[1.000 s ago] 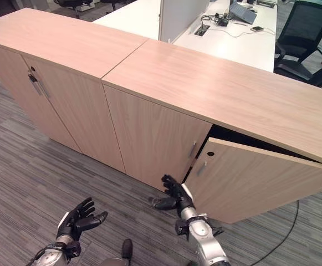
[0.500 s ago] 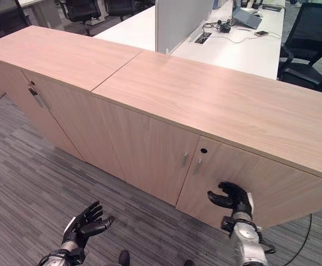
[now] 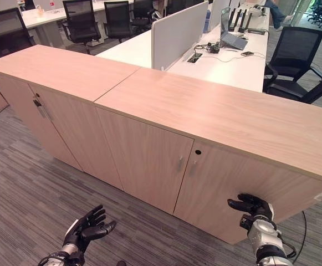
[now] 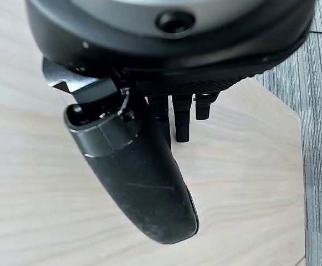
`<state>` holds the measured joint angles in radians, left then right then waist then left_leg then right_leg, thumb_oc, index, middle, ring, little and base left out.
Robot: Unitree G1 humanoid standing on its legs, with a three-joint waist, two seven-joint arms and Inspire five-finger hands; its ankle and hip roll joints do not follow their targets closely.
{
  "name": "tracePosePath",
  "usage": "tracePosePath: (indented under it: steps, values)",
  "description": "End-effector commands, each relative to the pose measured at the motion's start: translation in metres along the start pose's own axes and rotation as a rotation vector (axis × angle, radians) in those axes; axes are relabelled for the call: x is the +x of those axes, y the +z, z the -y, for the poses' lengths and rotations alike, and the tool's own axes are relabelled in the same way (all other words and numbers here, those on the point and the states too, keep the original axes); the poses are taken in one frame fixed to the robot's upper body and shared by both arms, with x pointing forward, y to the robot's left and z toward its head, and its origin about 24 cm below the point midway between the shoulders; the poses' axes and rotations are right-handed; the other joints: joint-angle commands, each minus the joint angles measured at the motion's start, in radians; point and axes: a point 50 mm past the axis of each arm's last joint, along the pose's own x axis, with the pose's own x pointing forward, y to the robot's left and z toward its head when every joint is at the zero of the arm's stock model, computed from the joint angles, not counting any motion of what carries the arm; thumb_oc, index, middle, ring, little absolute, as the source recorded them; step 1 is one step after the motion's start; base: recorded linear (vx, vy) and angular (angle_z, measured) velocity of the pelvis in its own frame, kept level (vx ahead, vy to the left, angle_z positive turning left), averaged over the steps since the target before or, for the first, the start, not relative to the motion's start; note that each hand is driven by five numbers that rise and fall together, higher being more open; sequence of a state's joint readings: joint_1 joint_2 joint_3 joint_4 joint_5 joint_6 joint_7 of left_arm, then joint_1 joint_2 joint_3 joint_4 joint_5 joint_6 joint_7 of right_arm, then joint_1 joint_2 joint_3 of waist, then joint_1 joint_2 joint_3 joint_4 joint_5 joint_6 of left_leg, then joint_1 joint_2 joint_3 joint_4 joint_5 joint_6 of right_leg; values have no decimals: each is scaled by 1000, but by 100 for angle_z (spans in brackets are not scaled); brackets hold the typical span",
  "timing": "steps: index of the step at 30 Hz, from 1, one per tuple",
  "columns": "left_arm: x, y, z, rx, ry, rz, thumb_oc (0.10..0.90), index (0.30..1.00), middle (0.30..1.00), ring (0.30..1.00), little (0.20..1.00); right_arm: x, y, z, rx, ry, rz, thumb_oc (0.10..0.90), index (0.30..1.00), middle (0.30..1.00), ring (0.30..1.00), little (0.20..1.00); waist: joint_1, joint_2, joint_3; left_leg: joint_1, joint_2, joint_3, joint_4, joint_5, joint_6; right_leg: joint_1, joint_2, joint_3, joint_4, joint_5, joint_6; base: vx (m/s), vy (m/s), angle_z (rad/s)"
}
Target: Put the empty folder in the office cabinet
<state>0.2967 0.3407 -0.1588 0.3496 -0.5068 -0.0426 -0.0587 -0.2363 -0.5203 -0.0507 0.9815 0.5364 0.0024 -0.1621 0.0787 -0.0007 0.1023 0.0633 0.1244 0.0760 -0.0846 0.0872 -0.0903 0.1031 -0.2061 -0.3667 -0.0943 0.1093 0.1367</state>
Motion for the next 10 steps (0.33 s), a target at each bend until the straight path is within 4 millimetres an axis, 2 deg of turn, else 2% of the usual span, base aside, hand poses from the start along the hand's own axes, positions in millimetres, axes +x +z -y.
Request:
tracePosePath:
  steps: [1, 2, 3, 4, 5, 7, 8, 10]
  values:
    - [13, 49, 14, 28, -98, 210, 800, 900, 900, 900, 900, -1, 102, -22, 81, 81, 376, 800, 900, 900, 900, 900, 23, 3, -7, 29, 64, 14, 15, -68, -57, 82, -9, -65, 13, -112, 43, 30, -4, -5]
    - [13, 49, 14, 44, -75, 218, 800, 900, 900, 900, 900, -21, 77, -53, 98, 208, 413, 800, 900, 900, 900, 900, 0, 13, -3, 35, 68, 22, 14, -72, -56, 77, -6, -55, 13, -114, 41, 40, -2, 1]
    - [14, 49, 13, 55, -66, 220, 800, 900, 900, 900, 900, -29, 66, -61, 113, 245, 416, 800, 900, 900, 900, 900, -9, 15, -3, 39, 68, 26, 14, -74, -56, 77, -5, -54, 14, -113, 41, 51, -3, -13]
    - [14, 47, 11, 64, -48, 212, 800, 900, 900, 900, 900, -44, 38, -67, 122, 299, 386, 800, 900, 900, 900, 900, -27, 17, -4, 46, 69, 34, 14, -78, -56, 76, -6, -49, 15, -114, 40, 36, -4, -23]
    - [14, 46, 11, 62, -35, 212, 800, 900, 900, 900, 900, -51, 23, -70, 100, 323, 366, 800, 900, 900, 900, 900, -40, 20, -1, 49, 70, 39, 13, -80, -56, 74, -8, -44, 16, -114, 40, 26, -4, -30]
    - [12, 38, 6, 74, 0, 184, 800, 900, 900, 900, 900, -68, -31, -78, 37, 384, 214, 800, 900, 900, 900, 900, -77, 24, -1, 57, 75, 58, 14, -87, -56, 61, -9, -23, 20, -112, 39, -1, 13, -19]
    - [11, 34, 3, 84, 8, 166, 800, 900, 900, 900, 900, -71, -48, -78, -14, 396, 158, 800, 900, 900, 900, 900, -96, 24, 0, 62, 76, 69, 16, -91, -56, 55, -10, -8, 21, -110, 41, -2, 25, -39]
    - [12, 31, 2, 88, 16, 155, 800, 900, 900, 900, 900, -73, -60, -80, -41, 408, 114, 800, 900, 900, 900, 900, -109, 24, -1, 69, 77, 85, 17, -95, -56, 48, -9, 8, 22, -108, 41, 6, 25, -63]
